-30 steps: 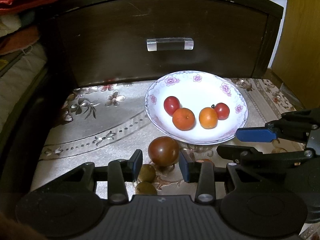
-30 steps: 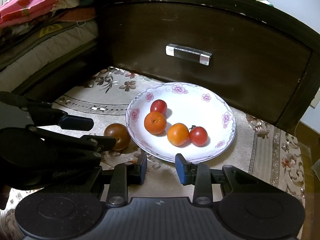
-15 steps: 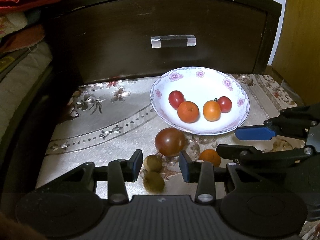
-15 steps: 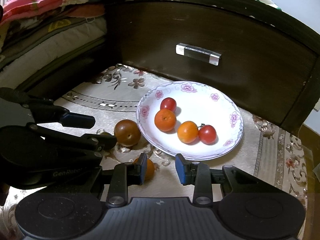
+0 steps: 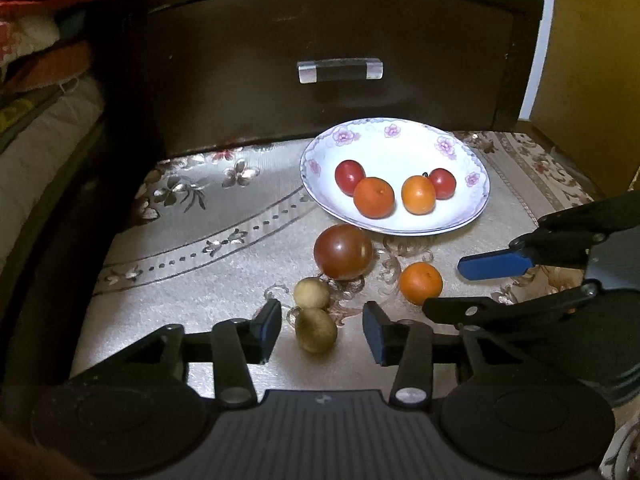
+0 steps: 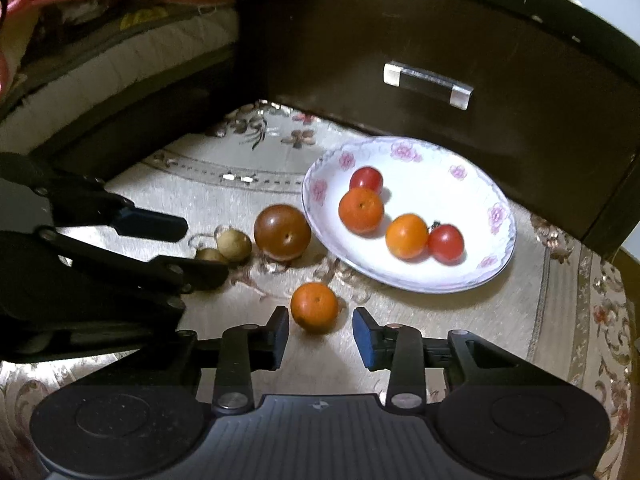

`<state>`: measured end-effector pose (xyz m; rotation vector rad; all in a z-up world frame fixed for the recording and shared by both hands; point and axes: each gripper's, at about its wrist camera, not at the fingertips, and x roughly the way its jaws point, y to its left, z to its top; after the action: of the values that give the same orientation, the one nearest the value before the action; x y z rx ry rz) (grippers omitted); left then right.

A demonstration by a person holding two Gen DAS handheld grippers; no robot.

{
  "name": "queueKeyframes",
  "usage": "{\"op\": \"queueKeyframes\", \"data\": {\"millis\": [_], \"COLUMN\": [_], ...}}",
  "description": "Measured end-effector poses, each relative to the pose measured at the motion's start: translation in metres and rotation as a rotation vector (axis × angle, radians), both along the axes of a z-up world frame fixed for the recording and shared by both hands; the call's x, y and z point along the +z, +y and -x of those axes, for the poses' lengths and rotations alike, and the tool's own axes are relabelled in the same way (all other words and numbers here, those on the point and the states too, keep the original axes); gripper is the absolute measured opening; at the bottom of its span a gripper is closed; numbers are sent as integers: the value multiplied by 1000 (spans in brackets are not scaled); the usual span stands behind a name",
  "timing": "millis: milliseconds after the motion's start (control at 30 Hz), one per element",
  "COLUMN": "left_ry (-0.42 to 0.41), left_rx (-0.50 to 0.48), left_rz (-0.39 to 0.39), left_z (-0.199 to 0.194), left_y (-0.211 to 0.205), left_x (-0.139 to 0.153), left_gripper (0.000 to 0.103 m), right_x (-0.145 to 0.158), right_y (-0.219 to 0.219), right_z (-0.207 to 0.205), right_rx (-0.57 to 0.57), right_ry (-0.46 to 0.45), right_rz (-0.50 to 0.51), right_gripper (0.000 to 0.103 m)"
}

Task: Organize fruits
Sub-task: 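Move both grippers back toward the dark tomato and remaining tangerine, then grasp the tangerine with the right gripper while the left gripper grasps a small tan fruit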

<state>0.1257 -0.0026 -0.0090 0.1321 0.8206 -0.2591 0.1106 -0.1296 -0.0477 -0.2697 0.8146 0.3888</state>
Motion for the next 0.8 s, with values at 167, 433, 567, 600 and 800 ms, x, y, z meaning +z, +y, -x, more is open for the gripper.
{"op": "queueKeyframes", "data": {"millis": [167, 433, 567, 600, 800], "left_ry": [16, 34, 47, 50, 63], "left_rx": [-6, -17, -16, -11, 18], "left_rz": [-5, -18, -12, -10, 26], "left_z": [0, 0, -4, -4, -9], "left_y": [3, 2, 1, 1, 5], "left_x": [-5, -13, -21, -23, -27], "left_gripper": [52, 52, 52, 52, 43], "right_x": [-5, -12, -12, -12, -15], "right_y": [0, 0, -3, -4, -5], "right_z": [-2, -5, -8, -8, -11], "right_rx": [3, 13, 6, 2, -5], "right_ry": [13, 27, 25, 26, 31], "right_rz": [-6, -16, -24, -28, -37], "right_gripper": [33, 33, 34, 34, 38]}}
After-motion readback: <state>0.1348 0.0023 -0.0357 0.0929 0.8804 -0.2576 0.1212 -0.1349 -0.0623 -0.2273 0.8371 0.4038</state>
